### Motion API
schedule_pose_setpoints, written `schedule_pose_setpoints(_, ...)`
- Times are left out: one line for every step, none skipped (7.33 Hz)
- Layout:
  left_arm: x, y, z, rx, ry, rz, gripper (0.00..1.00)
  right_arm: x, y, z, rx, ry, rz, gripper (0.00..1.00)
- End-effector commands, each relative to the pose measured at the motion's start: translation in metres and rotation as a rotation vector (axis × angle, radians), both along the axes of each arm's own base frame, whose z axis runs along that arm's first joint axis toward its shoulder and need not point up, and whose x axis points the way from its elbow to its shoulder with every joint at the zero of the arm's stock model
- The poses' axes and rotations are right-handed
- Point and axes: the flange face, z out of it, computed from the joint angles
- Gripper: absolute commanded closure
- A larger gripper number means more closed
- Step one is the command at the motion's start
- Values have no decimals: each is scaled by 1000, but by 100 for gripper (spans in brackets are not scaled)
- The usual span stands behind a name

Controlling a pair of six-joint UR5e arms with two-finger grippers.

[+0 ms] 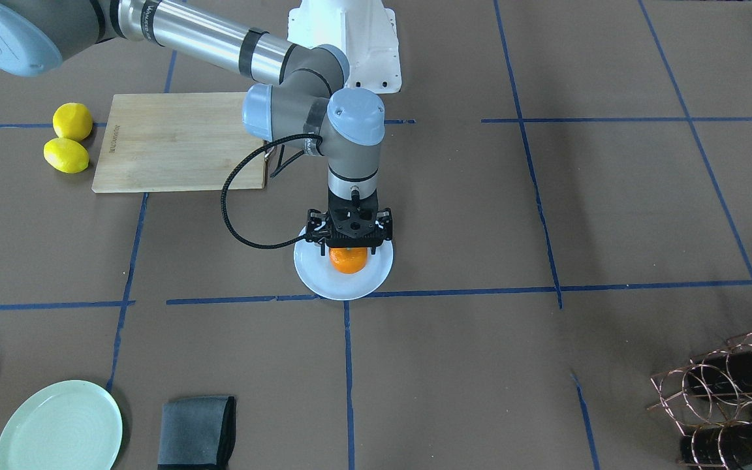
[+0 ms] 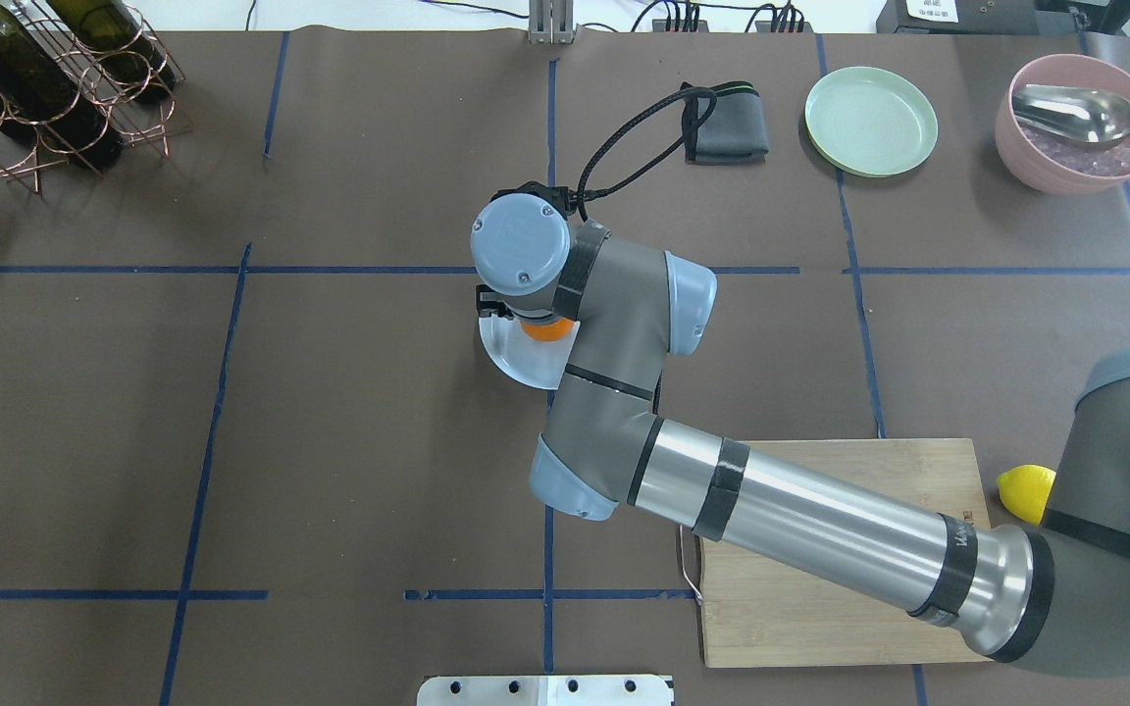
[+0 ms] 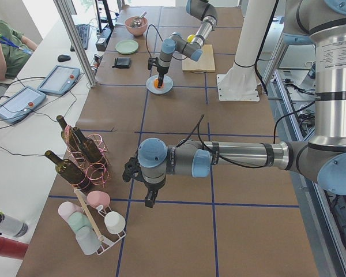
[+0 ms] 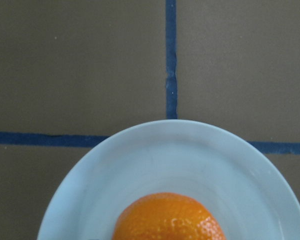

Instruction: Pick orange to plate

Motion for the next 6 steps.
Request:
schedule_pose_setpoints(0, -1, 0, 3, -3, 2, 0, 79, -51, -1, 0, -50, -50, 0)
schedule_pose_setpoints(0, 0, 1, -2, -3, 2, 0, 137, -70, 3, 13, -40, -108, 0)
schedule_pose_setpoints(0, 3, 4, -9, -4, 2, 0, 211, -82, 21, 59, -19, -176, 0)
schedule_pose_setpoints(0, 4, 3, -9, -7, 1, 0, 287, -91, 54, 81, -22, -239, 0)
schedule_pose_setpoints(0, 4, 3, -23, -7, 0, 0, 362, -102, 92, 124, -16, -288, 0)
schedule_pose_setpoints(0, 2, 3, -60, -9, 0, 0, 431, -112, 142, 175, 14, -363, 0)
